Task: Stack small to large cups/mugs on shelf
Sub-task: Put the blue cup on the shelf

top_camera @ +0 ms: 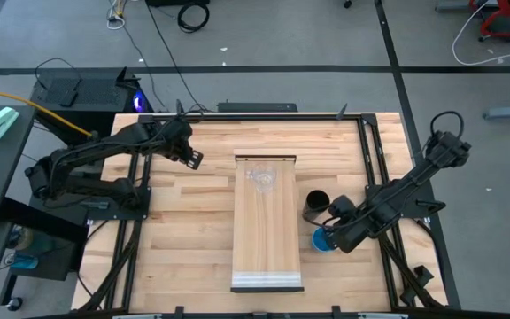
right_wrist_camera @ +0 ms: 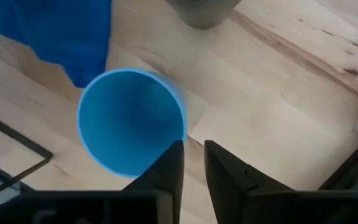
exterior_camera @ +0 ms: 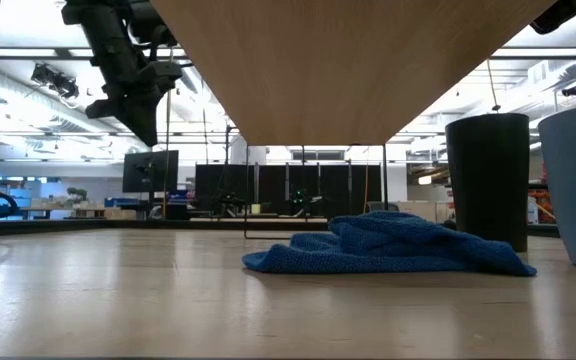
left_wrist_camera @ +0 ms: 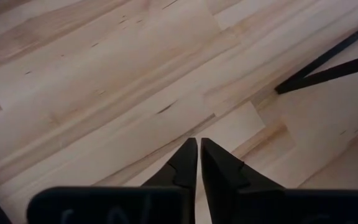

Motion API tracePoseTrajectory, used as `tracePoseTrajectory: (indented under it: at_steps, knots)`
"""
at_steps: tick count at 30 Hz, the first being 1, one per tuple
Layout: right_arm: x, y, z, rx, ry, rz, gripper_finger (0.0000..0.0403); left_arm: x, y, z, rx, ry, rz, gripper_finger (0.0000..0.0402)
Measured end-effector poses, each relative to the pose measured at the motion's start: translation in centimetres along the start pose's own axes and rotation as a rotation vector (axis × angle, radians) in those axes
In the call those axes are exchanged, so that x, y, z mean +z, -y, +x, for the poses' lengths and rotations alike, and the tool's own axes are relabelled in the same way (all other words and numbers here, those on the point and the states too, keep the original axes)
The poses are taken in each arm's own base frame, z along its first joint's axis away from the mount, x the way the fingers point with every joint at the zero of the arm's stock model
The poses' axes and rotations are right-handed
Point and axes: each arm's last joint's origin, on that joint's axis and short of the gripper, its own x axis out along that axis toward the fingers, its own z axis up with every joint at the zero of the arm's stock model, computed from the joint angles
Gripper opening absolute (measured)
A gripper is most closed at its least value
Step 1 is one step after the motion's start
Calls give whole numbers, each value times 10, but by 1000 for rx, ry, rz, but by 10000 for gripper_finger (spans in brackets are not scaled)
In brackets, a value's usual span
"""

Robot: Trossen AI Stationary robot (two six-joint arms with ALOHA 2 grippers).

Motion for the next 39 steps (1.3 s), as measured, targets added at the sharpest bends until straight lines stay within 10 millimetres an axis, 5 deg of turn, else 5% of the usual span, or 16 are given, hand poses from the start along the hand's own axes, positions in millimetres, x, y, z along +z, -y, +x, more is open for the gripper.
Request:
tracePoseTrajectory:
  at_steps: [39]
  knots:
    - [-6, -16, 31, -63, 8, -1, 92, 0, 0, 0, 1, 0, 15, 17]
